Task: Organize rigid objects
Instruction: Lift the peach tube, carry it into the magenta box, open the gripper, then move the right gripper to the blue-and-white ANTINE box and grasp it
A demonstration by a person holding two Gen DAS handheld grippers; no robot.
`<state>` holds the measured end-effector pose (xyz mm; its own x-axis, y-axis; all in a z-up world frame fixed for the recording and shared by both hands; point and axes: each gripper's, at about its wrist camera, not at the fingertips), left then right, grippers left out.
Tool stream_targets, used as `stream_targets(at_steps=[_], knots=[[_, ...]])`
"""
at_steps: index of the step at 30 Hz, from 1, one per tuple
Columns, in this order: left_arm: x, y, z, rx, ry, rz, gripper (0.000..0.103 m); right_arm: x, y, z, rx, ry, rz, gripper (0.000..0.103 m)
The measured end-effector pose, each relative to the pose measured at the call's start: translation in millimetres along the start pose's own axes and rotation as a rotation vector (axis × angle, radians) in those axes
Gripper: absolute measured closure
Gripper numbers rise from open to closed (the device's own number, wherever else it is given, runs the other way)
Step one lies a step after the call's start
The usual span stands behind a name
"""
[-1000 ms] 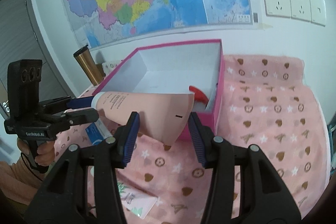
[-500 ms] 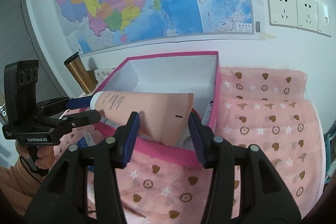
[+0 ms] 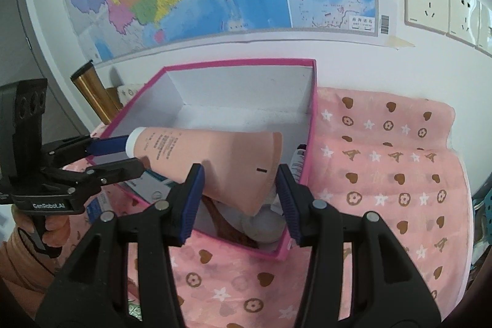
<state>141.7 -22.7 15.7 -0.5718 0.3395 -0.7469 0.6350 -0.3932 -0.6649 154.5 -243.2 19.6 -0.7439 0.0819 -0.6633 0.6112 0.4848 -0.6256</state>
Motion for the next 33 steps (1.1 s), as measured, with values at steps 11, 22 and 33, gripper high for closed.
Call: stream_targets(at_steps=[11, 22, 33], knots=[[2.7, 31.2, -14.7, 0.023, -0.056, -0.067, 0.040, -8.4, 25.9, 1.2, 0.078, -0.021, -0.044, 0.051], [6.9, 31.8, -11.2, 0.030, -0.033, -0.065, 0.040, -6.0, 23.5, -3.0, 0.128, -0.047, -0.001, 0.051], [20.0, -15.4, -1.1, 0.006, 0.008, 0.024, 0.039, 8.6, -5.9, -3.0, 0.043, -0.012, 0.023, 0.051]])
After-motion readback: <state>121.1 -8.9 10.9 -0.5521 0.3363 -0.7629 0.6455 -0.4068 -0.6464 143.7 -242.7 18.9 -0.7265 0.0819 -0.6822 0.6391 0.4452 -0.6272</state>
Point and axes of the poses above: each gripper's, at about its wrist camera, not at the fingertips, and y roughly the way its jaws point, z to its right, x to its underside, and after that the axes turned 15 degrees about y, right-handed
